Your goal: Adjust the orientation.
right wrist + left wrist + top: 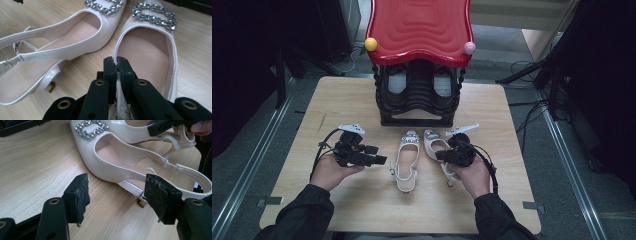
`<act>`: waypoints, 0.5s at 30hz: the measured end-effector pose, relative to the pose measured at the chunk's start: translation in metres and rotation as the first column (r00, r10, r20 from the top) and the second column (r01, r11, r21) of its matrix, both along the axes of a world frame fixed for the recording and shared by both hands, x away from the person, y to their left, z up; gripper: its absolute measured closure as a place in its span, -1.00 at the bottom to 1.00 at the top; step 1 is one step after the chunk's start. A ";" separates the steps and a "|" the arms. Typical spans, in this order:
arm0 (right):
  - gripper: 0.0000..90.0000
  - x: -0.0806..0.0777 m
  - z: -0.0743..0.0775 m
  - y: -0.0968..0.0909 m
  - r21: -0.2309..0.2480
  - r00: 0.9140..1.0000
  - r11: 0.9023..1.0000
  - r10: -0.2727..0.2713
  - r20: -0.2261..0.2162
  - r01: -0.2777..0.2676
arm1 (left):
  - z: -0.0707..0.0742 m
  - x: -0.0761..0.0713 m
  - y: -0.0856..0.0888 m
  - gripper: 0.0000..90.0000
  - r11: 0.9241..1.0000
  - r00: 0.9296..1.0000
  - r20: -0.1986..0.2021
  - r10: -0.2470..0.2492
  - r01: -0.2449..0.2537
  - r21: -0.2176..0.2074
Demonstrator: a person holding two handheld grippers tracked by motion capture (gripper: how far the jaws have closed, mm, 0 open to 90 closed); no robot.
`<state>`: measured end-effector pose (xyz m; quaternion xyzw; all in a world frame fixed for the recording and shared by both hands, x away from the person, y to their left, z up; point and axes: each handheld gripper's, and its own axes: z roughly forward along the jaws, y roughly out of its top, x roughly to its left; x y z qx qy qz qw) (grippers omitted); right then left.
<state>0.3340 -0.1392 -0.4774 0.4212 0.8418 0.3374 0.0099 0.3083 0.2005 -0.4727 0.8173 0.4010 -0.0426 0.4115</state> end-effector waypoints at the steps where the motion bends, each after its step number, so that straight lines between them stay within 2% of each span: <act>1: 0.96 0.000 0.000 0.000 0.000 1.000 1.000 0.000 0.000 0.000 | 0.000 0.000 0.000 -0.19 1.000 1.000 0.000 0.000 0.000 0.000; 5: 0.96 -0.001 -0.003 0.011 -0.003 1.000 1.000 0.005 -0.015 -0.005 | 0.000 0.000 -0.001 -0.17 1.000 1.000 0.002 -0.004 0.004 -0.001; 11: 0.95 -0.004 -0.007 0.019 -0.013 1.000 1.000 0.015 -0.012 -0.015 | -0.001 -0.001 -0.003 -0.14 1.000 1.000 0.008 -0.016 0.016 0.005; 15: 0.92 -0.004 -0.011 0.023 -0.013 0.999 0.999 0.033 -0.013 -0.033 | -0.004 0.000 -0.008 -0.11 0.999 1.000 0.003 -0.025 0.025 0.026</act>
